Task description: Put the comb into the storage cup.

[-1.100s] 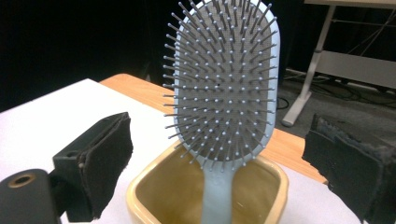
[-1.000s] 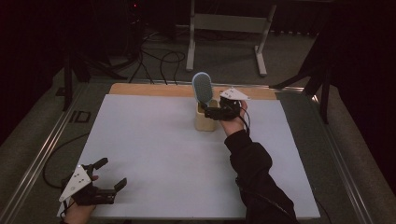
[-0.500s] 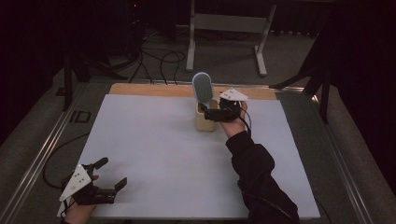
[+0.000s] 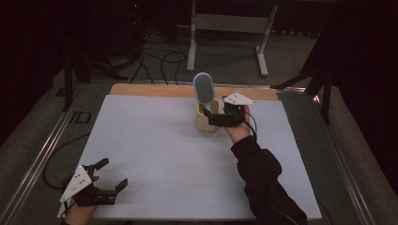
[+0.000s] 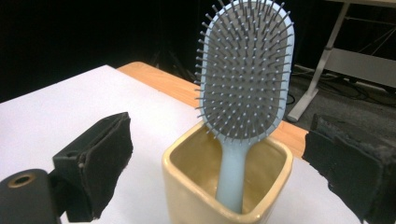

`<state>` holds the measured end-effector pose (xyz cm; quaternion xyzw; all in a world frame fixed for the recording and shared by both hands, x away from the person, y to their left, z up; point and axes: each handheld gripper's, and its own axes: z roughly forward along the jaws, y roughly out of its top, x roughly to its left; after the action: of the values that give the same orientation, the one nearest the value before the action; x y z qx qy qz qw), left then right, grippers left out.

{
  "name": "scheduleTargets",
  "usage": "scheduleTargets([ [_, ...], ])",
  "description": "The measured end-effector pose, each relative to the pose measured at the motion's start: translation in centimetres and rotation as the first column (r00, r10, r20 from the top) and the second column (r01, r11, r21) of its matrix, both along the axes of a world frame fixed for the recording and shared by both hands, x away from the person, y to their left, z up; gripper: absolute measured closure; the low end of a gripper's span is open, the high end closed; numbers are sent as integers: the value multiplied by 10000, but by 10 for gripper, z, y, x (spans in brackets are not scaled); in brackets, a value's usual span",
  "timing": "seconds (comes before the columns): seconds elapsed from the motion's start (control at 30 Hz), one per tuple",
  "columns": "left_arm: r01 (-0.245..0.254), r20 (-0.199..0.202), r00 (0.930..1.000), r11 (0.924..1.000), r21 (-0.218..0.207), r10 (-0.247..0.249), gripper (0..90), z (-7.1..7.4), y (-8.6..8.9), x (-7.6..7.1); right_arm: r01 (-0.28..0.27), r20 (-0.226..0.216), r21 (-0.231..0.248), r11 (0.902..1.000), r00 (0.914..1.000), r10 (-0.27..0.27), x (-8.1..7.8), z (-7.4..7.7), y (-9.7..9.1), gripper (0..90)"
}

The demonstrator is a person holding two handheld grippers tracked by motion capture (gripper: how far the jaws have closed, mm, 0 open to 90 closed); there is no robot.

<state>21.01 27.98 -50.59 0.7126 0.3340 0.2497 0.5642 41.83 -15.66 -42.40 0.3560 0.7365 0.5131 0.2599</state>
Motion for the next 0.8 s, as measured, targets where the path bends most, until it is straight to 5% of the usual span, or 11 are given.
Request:
scheduleTargets([
  [0.8,-23,9,10000,10000,19,23,0,0,0,-1,-768,-188,86,9970,9969,770,-37,-7,-19,76],
])
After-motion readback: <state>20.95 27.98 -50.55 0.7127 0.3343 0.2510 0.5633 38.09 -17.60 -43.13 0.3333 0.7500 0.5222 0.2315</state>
